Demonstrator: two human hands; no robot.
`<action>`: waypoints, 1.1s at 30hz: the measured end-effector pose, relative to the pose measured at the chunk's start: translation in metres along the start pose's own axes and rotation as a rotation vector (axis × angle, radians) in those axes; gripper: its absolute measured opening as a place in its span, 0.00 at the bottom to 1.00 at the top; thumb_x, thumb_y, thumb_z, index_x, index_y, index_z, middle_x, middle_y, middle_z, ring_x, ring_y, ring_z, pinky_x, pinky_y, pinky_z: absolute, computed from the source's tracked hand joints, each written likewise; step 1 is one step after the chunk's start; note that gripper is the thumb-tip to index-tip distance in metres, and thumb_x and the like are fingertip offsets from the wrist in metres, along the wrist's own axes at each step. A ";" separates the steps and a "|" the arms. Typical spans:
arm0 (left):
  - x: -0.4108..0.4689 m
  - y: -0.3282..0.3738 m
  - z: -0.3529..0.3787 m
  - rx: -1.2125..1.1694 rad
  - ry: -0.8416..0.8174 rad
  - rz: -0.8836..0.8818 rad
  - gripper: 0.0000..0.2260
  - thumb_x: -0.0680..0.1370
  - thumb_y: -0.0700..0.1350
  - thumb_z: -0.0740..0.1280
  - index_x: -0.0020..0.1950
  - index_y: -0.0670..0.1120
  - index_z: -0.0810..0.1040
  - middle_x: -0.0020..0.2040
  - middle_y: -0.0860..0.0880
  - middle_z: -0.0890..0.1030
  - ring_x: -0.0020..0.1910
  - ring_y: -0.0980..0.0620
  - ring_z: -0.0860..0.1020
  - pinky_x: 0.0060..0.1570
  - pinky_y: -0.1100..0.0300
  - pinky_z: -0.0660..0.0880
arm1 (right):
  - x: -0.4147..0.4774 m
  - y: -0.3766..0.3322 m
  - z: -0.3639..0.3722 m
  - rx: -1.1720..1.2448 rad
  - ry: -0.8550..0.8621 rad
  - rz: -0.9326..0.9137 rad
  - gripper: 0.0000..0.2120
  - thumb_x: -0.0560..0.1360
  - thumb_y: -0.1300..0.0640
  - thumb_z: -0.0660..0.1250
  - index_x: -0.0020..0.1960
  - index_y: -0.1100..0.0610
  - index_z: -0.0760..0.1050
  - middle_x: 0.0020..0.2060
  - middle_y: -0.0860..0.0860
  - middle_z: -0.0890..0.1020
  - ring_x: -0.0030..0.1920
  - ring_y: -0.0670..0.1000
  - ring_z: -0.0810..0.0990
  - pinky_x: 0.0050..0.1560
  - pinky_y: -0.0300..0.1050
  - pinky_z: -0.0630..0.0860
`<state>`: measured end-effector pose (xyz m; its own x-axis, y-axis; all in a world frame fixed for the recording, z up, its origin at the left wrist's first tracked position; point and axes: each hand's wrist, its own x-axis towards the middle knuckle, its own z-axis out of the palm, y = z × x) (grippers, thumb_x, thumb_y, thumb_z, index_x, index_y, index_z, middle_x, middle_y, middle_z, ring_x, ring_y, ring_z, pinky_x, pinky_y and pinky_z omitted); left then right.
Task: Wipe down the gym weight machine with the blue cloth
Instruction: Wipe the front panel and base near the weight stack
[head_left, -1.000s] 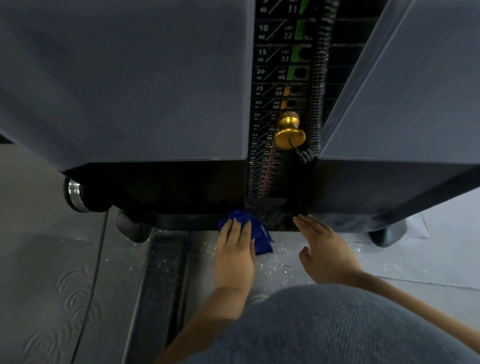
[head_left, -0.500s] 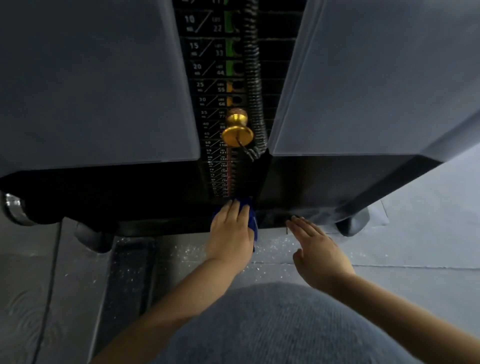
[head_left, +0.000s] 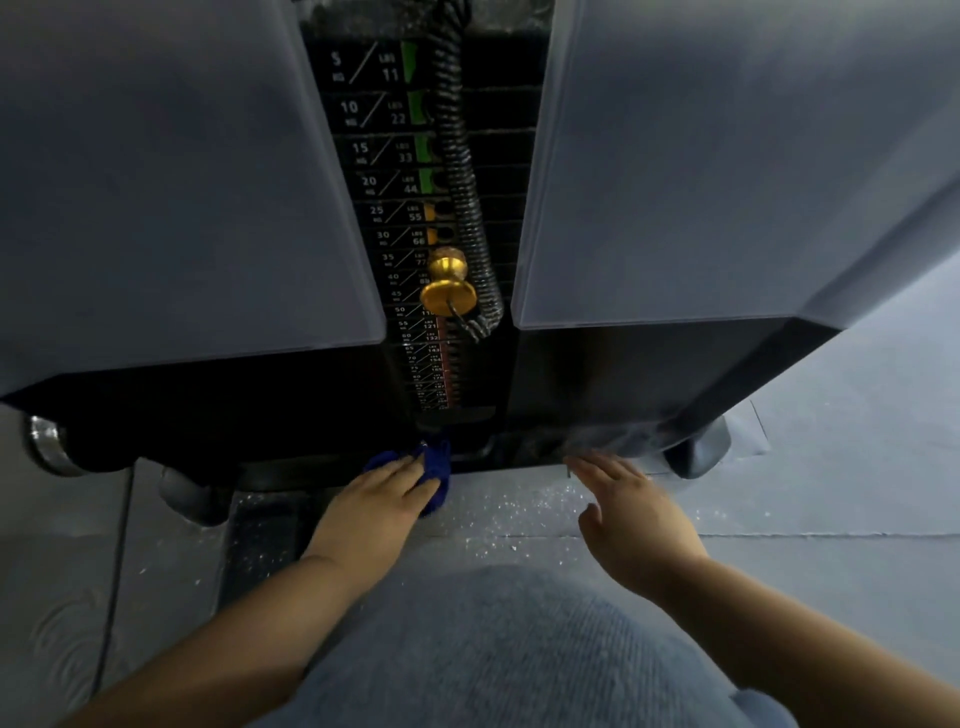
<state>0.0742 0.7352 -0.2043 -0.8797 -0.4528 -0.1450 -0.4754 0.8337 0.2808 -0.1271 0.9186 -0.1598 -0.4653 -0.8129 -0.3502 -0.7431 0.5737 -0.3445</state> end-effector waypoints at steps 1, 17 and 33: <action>-0.002 0.003 -0.005 -0.119 0.034 -0.048 0.22 0.70 0.40 0.77 0.63 0.46 0.81 0.62 0.48 0.79 0.57 0.46 0.81 0.51 0.57 0.77 | -0.001 -0.005 0.003 0.029 0.003 -0.005 0.25 0.82 0.55 0.57 0.78 0.47 0.59 0.76 0.45 0.63 0.75 0.47 0.61 0.72 0.42 0.61; 0.038 0.061 -0.023 -0.840 0.162 -0.218 0.11 0.81 0.44 0.64 0.57 0.60 0.79 0.57 0.61 0.79 0.56 0.63 0.78 0.56 0.68 0.72 | 0.024 -0.008 -0.011 1.361 0.609 0.738 0.06 0.78 0.63 0.65 0.52 0.55 0.76 0.42 0.52 0.81 0.43 0.53 0.80 0.47 0.52 0.79; -0.004 -0.028 0.025 -0.024 0.154 0.122 0.22 0.74 0.45 0.55 0.60 0.42 0.81 0.65 0.48 0.77 0.61 0.50 0.71 0.55 0.56 0.74 | 0.046 -0.057 0.050 0.373 0.270 0.062 0.21 0.79 0.62 0.60 0.72 0.57 0.71 0.69 0.53 0.67 0.67 0.56 0.67 0.66 0.36 0.62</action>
<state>0.0909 0.7214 -0.2351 -0.9186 -0.3934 0.0383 -0.3632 0.8784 0.3106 -0.0819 0.8536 -0.1992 -0.6489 -0.7443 -0.1579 -0.5089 0.5788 -0.6372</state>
